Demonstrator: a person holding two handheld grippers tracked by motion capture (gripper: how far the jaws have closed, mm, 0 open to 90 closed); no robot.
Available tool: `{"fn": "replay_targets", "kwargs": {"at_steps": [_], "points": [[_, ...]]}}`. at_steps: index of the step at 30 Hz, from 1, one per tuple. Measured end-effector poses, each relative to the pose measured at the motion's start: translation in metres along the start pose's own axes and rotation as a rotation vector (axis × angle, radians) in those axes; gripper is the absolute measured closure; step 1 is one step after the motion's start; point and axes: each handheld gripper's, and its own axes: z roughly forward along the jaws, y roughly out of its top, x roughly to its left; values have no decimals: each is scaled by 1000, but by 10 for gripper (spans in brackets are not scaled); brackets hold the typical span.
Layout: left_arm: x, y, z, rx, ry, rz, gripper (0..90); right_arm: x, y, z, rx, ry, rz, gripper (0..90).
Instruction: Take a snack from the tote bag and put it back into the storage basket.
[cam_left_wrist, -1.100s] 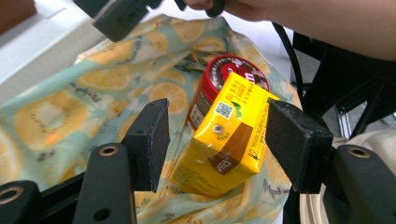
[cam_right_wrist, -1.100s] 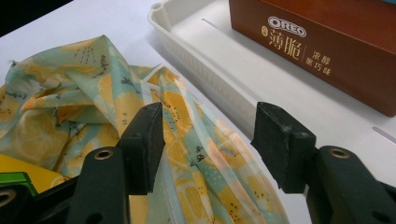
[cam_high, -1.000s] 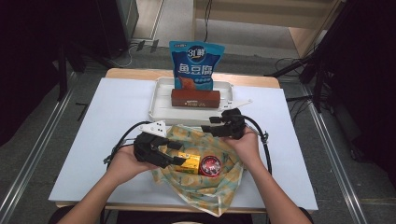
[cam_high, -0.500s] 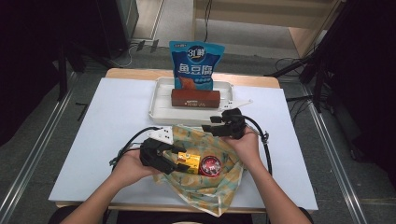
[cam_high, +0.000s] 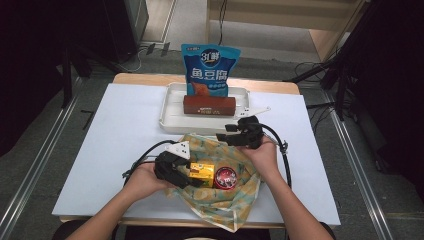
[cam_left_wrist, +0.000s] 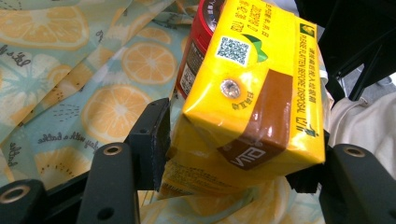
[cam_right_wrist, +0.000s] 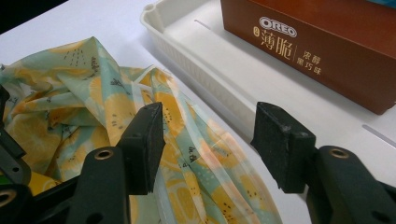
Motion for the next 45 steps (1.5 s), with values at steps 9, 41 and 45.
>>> {"fn": "replay_targets", "kwargs": {"at_steps": [9, 41, 45], "points": [[1, 0, -4, -14, 24, 13, 494, 1, -1, 4, 10, 11, -8, 448], [0, 14, -28, -47, 79, -19, 519, 2, -2, 2, 0, 38, -31, 447], [1, 15, -32, -58, 81, -30, 520, 2, -2, 1, 1, 40, -26, 446]]}}
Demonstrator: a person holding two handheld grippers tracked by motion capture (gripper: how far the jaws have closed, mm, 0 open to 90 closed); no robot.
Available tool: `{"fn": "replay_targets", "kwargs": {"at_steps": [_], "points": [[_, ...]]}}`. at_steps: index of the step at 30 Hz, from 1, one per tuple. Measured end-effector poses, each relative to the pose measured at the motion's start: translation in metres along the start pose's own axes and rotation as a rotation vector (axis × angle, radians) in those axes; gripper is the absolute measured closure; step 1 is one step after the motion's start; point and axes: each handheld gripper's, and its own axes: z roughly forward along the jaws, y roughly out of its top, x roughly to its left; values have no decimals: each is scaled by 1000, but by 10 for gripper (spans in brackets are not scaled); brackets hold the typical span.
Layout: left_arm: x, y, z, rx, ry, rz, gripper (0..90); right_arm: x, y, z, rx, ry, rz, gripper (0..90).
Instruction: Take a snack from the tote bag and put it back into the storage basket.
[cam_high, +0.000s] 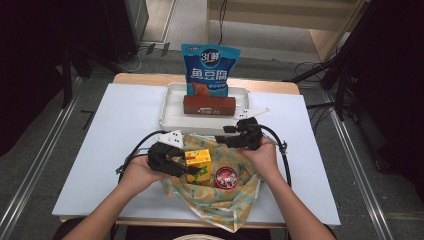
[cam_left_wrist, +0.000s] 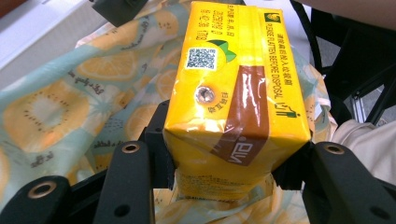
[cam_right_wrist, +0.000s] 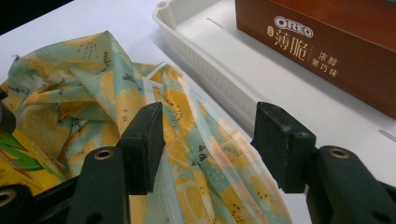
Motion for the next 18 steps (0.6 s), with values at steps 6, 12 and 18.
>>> {"fn": "replay_targets", "kwargs": {"at_steps": [6, 12, 18], "points": [[3, 3, -10, -20, 5, -5, 520, 1, 0, 0, 1, 3, -3, 445], [5, 4, -19, -22, 17, -9, 520, 2, 0, 1, 4, 7, -12, 444], [7, 5, -27, -31, 27, -15, 520, 3, 0, 1, 2, 7, -12, 444]]}}
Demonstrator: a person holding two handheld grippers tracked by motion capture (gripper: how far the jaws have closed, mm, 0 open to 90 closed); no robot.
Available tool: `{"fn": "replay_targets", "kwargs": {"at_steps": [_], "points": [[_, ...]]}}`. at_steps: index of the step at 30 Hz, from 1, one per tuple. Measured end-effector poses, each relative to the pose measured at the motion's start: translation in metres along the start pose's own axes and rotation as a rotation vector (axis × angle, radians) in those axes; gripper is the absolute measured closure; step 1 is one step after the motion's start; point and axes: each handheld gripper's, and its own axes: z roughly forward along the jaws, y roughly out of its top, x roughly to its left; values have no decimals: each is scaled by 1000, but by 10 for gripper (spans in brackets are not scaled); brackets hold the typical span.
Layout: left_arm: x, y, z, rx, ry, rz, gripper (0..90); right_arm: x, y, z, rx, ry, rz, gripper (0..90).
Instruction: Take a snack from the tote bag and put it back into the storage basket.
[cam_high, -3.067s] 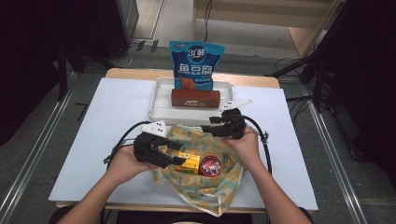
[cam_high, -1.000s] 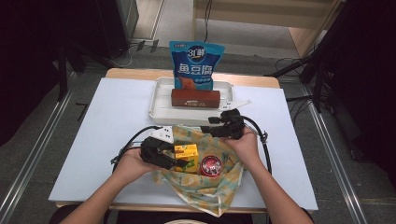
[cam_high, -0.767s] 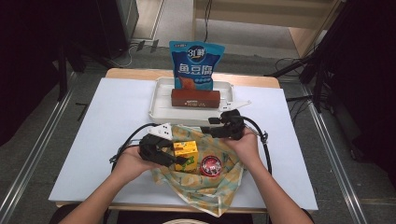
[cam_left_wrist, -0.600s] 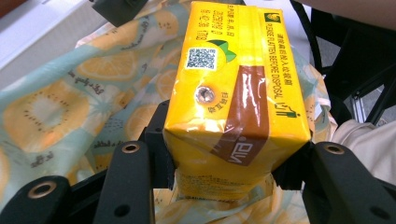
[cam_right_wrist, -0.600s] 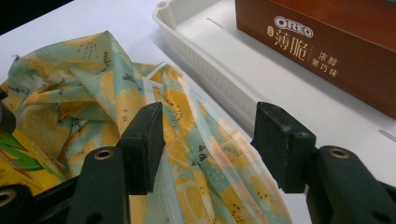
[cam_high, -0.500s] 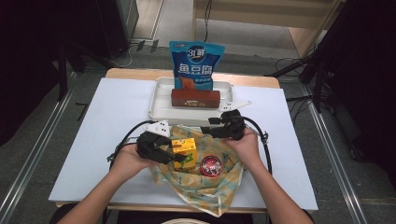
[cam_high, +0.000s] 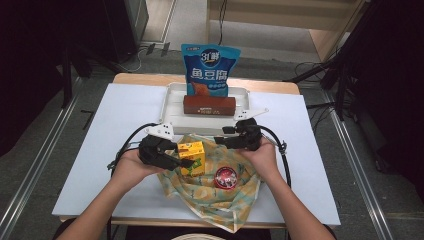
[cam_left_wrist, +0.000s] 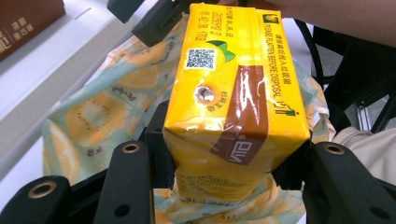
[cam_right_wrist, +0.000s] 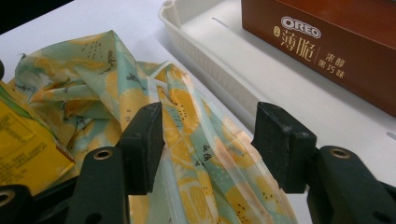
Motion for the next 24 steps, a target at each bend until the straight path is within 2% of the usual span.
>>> {"fn": "replay_targets", "kwargs": {"at_steps": [2, 6, 8, 13, 16, 20, 24], "points": [[3, 1, -3, -6, -7, -21, 520, 0, 0, 0, -2, -1, -2, 444], [4, 4, -7, -15, 2, -16, 521, 0, 1, 0, -3, -3, -13, 443], [6, 6, -9, -19, 1, -15, 521, 0, 1, -1, -6, -1, -4, 442], [9, 7, -9, -5, 11, -10, 520, 1, 1, -2, -7, -3, 0, 441], [13, 8, -9, -5, 2, -19, 521, 2, 1, -3, -13, 1, -5, 441], [15, 12, -8, 7, -7, 9, 521, 4, 1, -4, -15, -5, -19, 440], [17, 18, -9, -1, -11, 10, 521, 4, 1, -3, -13, -6, -20, 439]]}}
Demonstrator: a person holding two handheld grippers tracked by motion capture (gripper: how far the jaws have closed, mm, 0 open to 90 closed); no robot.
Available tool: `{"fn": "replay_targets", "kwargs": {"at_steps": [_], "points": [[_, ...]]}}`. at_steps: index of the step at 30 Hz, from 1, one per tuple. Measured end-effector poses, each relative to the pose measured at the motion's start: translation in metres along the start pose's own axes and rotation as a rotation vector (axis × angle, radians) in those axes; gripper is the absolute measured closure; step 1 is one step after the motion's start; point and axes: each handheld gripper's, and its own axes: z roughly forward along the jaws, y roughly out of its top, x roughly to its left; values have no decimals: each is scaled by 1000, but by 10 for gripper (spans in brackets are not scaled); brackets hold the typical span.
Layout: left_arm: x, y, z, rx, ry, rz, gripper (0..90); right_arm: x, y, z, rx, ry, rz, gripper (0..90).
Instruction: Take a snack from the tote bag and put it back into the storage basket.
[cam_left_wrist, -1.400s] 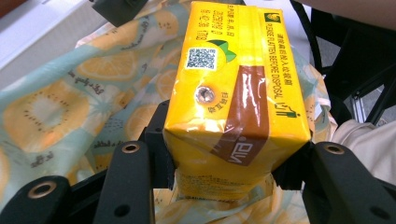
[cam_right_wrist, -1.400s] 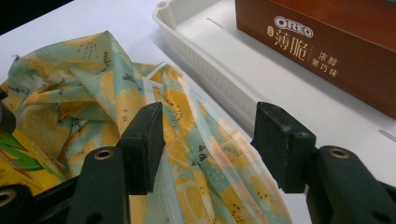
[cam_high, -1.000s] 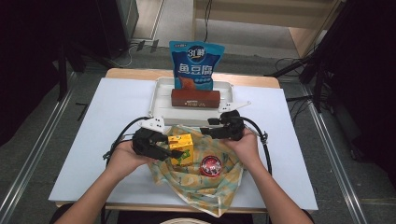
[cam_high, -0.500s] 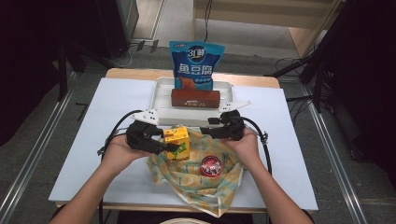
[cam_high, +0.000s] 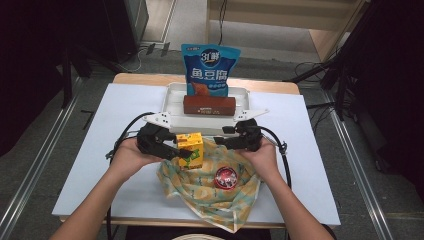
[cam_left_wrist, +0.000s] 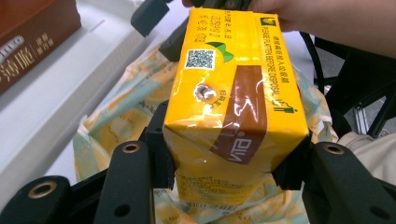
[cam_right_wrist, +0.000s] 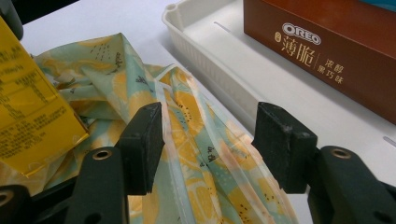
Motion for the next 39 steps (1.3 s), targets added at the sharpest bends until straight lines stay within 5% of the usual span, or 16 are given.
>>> {"fn": "replay_targets", "kwargs": {"at_steps": [14, 39], "points": [[3, 21, -5, 8, -22, 1, 521, 1, 1, -3, -14, 2, -3, 435], [33, 46, -30, -16, 39, -7, 522, 0, 1, -4, -17, 6, 7, 435]]}}
